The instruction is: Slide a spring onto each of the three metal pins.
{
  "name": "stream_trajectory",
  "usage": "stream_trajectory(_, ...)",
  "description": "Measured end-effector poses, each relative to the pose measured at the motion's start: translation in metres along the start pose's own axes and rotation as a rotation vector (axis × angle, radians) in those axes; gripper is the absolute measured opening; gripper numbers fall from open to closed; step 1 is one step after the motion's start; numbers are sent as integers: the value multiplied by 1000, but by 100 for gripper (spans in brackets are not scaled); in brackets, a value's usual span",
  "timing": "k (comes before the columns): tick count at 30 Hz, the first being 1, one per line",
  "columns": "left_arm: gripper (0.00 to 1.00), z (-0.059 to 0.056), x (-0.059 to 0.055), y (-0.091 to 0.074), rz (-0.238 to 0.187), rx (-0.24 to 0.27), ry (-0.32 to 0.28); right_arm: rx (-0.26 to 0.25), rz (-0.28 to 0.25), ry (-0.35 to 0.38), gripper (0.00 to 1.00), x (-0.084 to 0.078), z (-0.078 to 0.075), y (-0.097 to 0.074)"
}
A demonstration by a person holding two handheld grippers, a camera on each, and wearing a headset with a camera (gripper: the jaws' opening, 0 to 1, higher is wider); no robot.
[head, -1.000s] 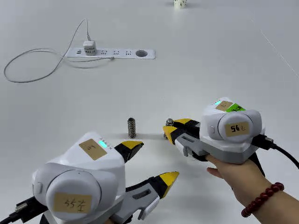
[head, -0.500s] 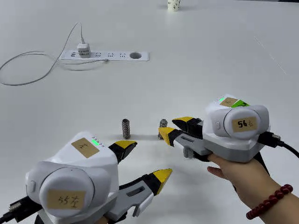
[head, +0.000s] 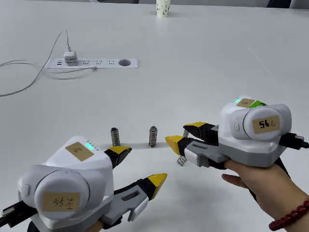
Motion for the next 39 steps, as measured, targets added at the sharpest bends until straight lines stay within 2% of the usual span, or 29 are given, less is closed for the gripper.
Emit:
stream_trajectory(10, 48, -6, 1, 16, 16, -36, 39, 13, -4, 15, 37, -2, -9, -19)
stream_trajectory(14, 48, -7, 0, 24, 29, -47, 51, 3, -5, 13, 38, -4, -14, -27)
stream_trajectory(22, 45, -10, -1, 38, 39, -71, 41, 4, -18, 21, 39, -9, -23, -42)
stream_trajectory(34, 40, -16, 0, 62, 55, -86, 2, 48, -28, 28, 41, -19, -24, -56)
stream_trajectory(39, 37, -19, -5, 73, 72, -94, -2, 50, -23, 24, 42, -22, -25, -60)
Point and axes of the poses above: the centre of the closed fingertips' face, and the gripper's own axes: y roughly forward along the fingers, z roughly to its left, x roughly out of its top, the point moved 2 cm from there along -y, roughly backward along the fingers, and after that the axes turned 5 degrees about y, right-handed, at the moved point
